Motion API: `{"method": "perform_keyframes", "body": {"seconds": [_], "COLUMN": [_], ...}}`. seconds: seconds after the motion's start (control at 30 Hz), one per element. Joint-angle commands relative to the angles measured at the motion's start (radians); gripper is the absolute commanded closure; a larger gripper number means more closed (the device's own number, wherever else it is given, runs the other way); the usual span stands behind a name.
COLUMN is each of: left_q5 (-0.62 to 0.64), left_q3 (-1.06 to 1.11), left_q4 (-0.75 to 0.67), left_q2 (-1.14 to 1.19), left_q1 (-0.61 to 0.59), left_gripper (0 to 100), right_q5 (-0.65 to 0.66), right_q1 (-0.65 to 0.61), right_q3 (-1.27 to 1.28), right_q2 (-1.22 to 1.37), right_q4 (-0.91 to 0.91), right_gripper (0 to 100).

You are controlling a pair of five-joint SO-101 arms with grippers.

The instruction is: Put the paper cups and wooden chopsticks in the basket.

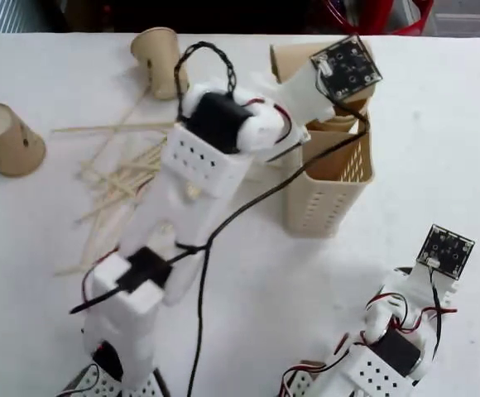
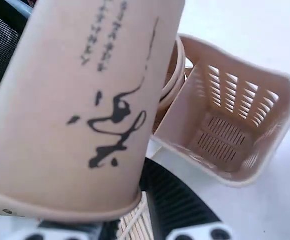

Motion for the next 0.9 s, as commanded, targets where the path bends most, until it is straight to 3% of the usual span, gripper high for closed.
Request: {"method": "perform_keyframes", "body": {"seconds": [0.0,0.27,0.7,0.87], "left_q5": [0.011,0.011,0.003,-0.018], "left_q3": [-0.281,-0.419,-0.42,-0.186], "left_q4": [0.08,0.103,0.114,0.114], "left_q2": [0.173,0.228,0.223,0.061], "left_q1": [0.004,-0.005,-0.033,-0.128], "left_gripper": [98,97,98,98], "right_q5": [0.012,0.012,0.012,0.012], "right_q1": [0.007,0.007,0.007,0.004], "right_q3": [0.006,0.006,0.006,0.006], "right_q2": [0.007,0.007,0.007,0.007], "right_q4": [-0.01,-0.01,-0.01,-0.01], "right_gripper": [97.8,97.8,97.8,97.8]}}
